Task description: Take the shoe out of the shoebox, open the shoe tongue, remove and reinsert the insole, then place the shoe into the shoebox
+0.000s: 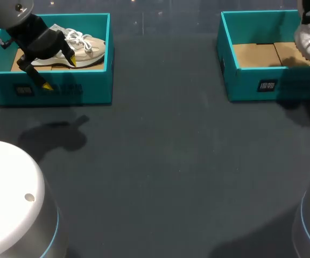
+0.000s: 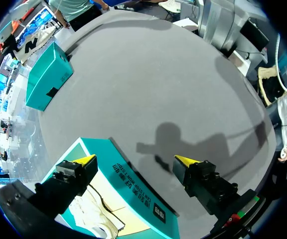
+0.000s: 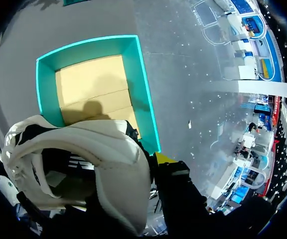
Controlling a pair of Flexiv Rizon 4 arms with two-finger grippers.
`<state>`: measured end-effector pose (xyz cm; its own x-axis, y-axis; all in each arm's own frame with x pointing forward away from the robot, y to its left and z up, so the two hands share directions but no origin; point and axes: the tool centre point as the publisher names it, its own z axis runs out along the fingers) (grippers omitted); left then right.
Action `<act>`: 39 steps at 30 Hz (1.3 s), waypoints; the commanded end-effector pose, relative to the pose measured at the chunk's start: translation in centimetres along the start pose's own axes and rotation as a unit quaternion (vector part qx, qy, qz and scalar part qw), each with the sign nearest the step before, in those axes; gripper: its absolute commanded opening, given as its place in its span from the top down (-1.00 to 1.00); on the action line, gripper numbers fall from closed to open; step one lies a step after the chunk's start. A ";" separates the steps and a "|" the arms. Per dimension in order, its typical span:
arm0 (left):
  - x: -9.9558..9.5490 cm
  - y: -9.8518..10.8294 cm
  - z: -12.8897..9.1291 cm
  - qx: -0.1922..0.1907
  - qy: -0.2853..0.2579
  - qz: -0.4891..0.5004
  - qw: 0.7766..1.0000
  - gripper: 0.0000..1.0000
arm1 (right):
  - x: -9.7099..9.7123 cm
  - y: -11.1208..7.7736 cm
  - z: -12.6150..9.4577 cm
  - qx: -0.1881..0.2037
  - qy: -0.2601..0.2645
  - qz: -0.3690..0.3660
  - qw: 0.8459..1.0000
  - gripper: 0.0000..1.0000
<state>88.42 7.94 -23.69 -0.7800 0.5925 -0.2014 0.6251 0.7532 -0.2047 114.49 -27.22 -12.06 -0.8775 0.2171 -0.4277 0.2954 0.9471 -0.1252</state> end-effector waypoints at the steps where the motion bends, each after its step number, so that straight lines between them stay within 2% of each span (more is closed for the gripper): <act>1: 0.0 0.0 0.0 -0.001 0.001 0.000 1.000 -1.00 | 2.7 -0.6 -0.7 0.034 0.010 0.141 0.989 1.00; 2: 0.0 0.0 0.0 -0.001 0.001 0.000 1.000 -1.00 | 2.8 -1.1 -0.7 0.026 0.020 0.151 0.988 1.00; 14: 0.0 0.0 0.0 -0.001 0.001 0.000 1.000 -1.00 | 2.8 -1.1 -0.7 0.026 0.020 0.151 0.988 1.00; 20: 0.0 0.0 0.0 -0.001 0.001 0.000 1.000 -1.00 | 4.5 -3.6 0.6 0.048 0.052 0.311 0.948 1.00; 27: 0.0 0.0 0.0 -0.001 0.001 0.000 1.000 -1.00 | 7.4 -5.7 0.1 0.089 0.026 0.428 0.899 1.00; 39: 0.0 0.0 0.0 -0.001 0.001 0.000 1.000 -1.00 | 7.4 -5.7 0.1 0.089 0.026 0.428 0.899 1.00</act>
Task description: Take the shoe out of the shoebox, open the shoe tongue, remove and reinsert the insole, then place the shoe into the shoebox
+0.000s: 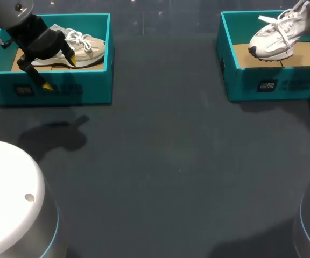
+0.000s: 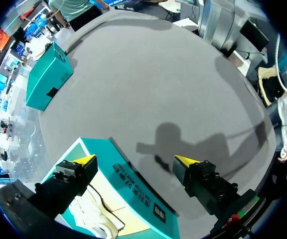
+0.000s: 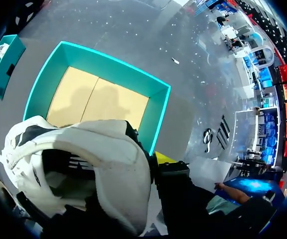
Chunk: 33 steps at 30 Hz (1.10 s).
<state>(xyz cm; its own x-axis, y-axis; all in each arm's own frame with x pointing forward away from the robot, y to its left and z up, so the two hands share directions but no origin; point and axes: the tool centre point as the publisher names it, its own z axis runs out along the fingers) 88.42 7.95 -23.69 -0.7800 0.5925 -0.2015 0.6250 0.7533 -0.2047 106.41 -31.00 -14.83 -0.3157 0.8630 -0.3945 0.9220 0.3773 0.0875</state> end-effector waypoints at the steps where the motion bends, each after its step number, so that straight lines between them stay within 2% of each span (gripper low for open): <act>1: 0.0 0.0 0.0 -0.001 0.001 0.001 1.000 -1.00 | -0.1 -0.1 0.2 -0.006 0.007 0.016 1.000 1.00; 2: 0.0 0.0 0.0 -0.001 0.001 0.001 1.000 -1.00 | -0.1 -0.4 0.6 -0.021 0.019 0.034 0.999 1.00; 5: 0.0 0.0 0.0 -0.001 0.001 0.001 1.000 -1.00 | 0.2 -1.3 2.0 -0.012 0.031 0.093 0.995 1.00; 11: 0.0 0.0 0.0 -0.001 0.001 0.001 1.000 -1.00 | 0.9 -3.0 3.1 -0.002 0.046 0.168 0.985 1.00; 26: 0.0 0.0 0.0 -0.001 0.001 0.001 1.000 -1.00 | 0.9 -3.3 3.4 0.005 0.058 0.175 0.983 1.00; 28: 0.0 0.0 0.0 -0.001 0.001 0.001 1.000 -1.00 | 1.0 -3.4 3.7 -0.010 0.062 0.202 0.977 1.00; 33: 0.0 0.0 0.0 -0.001 0.001 0.001 1.000 -1.00 | 1.2 -3.9 4.7 -0.012 0.053 0.257 0.965 1.00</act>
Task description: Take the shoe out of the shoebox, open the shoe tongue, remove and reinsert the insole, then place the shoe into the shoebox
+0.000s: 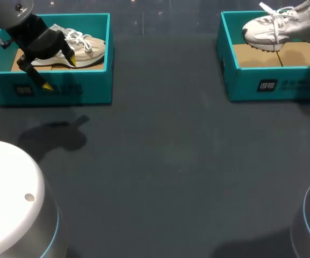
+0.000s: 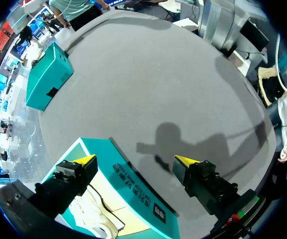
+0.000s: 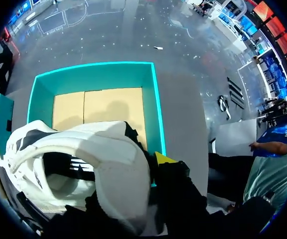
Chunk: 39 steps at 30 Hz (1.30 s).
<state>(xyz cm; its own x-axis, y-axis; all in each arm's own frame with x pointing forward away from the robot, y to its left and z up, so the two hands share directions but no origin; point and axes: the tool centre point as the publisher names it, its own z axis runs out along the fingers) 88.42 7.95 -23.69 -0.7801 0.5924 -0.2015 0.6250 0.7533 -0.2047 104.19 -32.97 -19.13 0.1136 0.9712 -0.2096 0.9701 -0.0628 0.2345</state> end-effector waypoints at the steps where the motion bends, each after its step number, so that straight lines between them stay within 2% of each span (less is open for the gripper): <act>1: 0.0 0.0 0.0 -0.001 0.001 0.001 1.000 -1.00 | 0.0 -1.0 0.8 -0.016 0.004 0.025 1.000 1.00; 11: 0.0 0.0 0.0 -0.001 0.001 0.001 1.000 -1.00 | 0.5 -1.9 2.5 -0.022 -0.003 0.042 0.999 1.00; 14: 0.0 0.0 0.0 -0.001 0.001 0.001 1.000 -1.00 | 0.3 -2.3 3.2 -0.012 -0.003 0.056 0.998 1.00; 26: 0.0 0.0 0.0 -0.001 0.001 0.001 1.000 -1.00 | 0.3 -2.3 3.2 -0.012 -0.003 0.056 0.998 1.00; 39: 0.0 0.0 0.0 -0.001 0.001 0.001 1.000 -1.00 | 1.2 -3.8 6.8 -0.013 0.006 0.047 0.999 1.00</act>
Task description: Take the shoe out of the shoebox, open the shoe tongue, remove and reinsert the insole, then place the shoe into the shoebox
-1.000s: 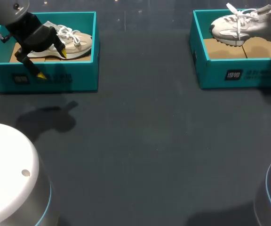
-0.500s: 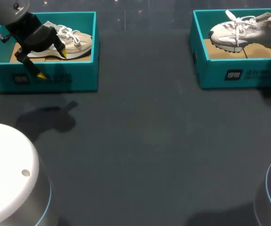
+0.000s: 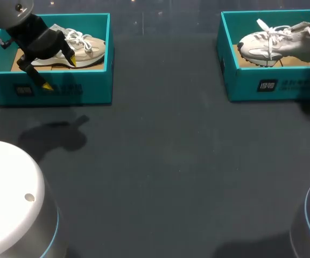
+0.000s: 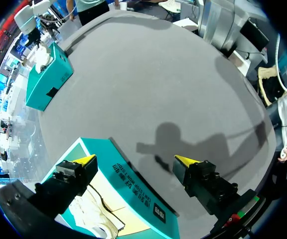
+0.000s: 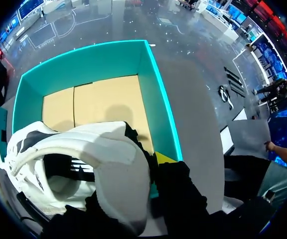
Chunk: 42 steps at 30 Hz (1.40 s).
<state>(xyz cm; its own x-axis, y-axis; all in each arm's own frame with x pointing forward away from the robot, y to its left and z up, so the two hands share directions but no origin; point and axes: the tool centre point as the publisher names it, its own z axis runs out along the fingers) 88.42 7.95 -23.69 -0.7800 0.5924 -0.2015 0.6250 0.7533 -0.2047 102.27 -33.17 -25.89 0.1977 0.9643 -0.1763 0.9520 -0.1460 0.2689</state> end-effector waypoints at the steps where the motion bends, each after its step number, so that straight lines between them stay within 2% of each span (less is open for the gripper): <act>1: 0.0 0.0 0.0 -0.001 0.001 0.001 1.000 -1.00 | 0.1 -0.5 1.0 -0.004 -0.002 0.004 1.000 1.00; 12: 0.0 0.0 0.0 -0.001 0.001 0.001 1.000 -1.00 | -0.1 -1.0 1.8 -0.001 -0.017 0.017 1.000 1.00; 17: 0.0 0.0 0.0 -0.001 0.001 0.001 1.000 -1.00 | -0.6 -0.8 2.8 0.018 -0.026 0.019 0.999 1.00; 22: 0.0 0.0 0.0 -0.001 0.001 0.001 1.000 -1.00 | -1.0 -0.6 3.4 0.020 -0.031 0.010 0.999 1.00; 31: 0.0 0.0 0.0 -0.001 0.001 0.001 1.000 -1.00 | -0.1 -1.3 5.4 0.015 -0.016 -0.006 1.000 1.00; 42: 0.0 0.0 0.0 -0.001 0.001 0.001 1.000 -1.00 | 0.7 -2.1 6.8 0.026 -0.020 -0.021 0.999 1.00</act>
<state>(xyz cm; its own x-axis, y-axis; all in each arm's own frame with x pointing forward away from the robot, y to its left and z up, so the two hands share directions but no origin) 88.42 7.94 -23.69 -0.7800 0.5925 -0.2015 0.6251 0.7533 -0.2047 101.63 -33.94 -32.71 0.1667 0.9601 -0.2245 0.9694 -0.1180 0.2151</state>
